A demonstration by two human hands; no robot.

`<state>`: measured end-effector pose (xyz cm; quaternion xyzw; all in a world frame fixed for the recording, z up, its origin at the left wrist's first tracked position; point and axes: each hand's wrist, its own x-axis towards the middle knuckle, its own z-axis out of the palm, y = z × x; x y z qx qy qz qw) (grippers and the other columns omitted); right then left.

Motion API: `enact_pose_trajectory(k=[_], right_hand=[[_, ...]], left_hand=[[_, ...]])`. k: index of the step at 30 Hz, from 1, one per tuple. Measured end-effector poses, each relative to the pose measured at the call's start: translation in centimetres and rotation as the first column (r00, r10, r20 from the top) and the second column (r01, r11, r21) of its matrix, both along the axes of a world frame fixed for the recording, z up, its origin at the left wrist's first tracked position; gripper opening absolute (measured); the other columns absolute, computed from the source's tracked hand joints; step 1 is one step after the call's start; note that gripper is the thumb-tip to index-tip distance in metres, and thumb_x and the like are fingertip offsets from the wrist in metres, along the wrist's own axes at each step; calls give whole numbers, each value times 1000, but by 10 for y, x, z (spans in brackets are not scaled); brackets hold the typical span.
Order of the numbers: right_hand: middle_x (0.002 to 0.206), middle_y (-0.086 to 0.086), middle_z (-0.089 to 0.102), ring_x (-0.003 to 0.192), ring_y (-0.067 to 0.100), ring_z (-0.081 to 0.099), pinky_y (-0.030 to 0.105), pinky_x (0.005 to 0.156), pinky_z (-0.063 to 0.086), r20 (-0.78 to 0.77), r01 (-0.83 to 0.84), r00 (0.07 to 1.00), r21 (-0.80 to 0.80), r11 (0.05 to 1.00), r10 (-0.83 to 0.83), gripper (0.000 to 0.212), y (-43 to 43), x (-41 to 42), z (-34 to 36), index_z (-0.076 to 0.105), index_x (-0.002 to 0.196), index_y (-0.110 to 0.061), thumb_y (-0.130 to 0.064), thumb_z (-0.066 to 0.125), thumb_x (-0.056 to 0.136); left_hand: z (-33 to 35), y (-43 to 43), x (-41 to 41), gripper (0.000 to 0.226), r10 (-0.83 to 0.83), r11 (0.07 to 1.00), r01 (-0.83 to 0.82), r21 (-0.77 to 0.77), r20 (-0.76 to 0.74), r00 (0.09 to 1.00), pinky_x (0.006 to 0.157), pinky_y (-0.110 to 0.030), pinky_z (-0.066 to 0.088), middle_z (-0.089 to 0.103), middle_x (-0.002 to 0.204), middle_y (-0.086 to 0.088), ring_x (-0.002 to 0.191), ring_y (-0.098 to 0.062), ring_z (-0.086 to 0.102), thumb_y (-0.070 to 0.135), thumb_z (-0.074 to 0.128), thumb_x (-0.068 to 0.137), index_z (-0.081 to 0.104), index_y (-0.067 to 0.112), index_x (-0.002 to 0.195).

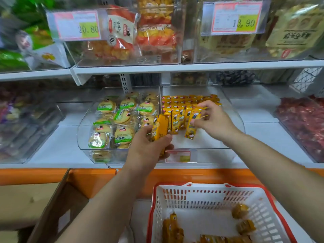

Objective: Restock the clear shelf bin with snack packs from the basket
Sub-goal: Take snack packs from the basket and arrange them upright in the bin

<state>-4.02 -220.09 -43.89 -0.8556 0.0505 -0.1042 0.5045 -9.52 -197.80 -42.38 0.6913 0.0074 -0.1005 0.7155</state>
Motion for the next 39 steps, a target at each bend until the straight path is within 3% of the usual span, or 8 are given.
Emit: enact_pose_trajectory(k=[6,12,17,20,26,31,35,39], right_hand=[[116,8,62,102,24,57,31,84,44,8,9,1000,-453,892,-6,42,5,71,-34,64,108,-22,-12,85,73],[120,13,57,106,30,59,33,94,45,13,39,999,-531,847,-38,45,11,96,-61,67,124,-23,-19,80,81],[93,1,67,93,25,65,26,74,43,9,39,999,-496,867,-39,55,7,93,-60,61,129,-16,-22,83,78],[105,1,66,96,24,66,30,77,48,6,57,998,-496,866,-62,59,1,72,-43,57,129,-17,-31,83,78],[85,-6,66,75,17,68,22,67,54,29,-25,999,-7,1000,25,16,-3,-29,12,69,101,-29,-27,74,86],[88,2,70,65,21,68,28,50,50,-96,-136,977,403,905,189,18,9,-111,28,67,112,-34,-29,61,95],[77,9,65,57,20,62,29,49,46,-92,-101,986,358,928,142,17,4,-126,23,64,108,-26,-30,67,91],[81,21,68,62,24,67,27,53,50,-109,-41,988,497,867,110,9,-16,-128,21,60,95,-15,-13,68,90]], left_hand=[[-2,15,3,40,17,1000,-17,11,1,1000,59,-21,60,77,91,-10,71,-11,76,16,74,92,57,12,128],[-5,19,6,45,16,1000,-16,27,-6,1000,62,-23,60,79,95,-5,78,-14,78,18,75,92,56,13,132],[-5,15,6,30,10,1000,-10,5,-30,1000,58,-23,60,77,93,-4,77,-17,78,18,76,92,58,25,114],[-5,10,5,26,9,1000,-8,29,-29,1000,56,-23,59,77,93,-5,76,-17,78,19,76,92,59,25,111],[-7,-8,-3,36,-57,995,59,81,-24,998,54,-23,56,76,86,-3,68,-15,76,19,77,91,58,18,122],[-11,-35,-21,39,-225,952,203,228,76,971,50,-20,50,73,80,3,60,-10,68,16,82,85,63,27,117],[-11,-53,-36,34,-321,921,275,278,139,937,49,-22,47,65,67,8,56,-10,59,14,84,82,68,29,106],[-6,-59,-41,36,-316,931,284,230,116,942,49,-17,49,68,74,7,54,-2,62,24,88,77,68,26,107]])
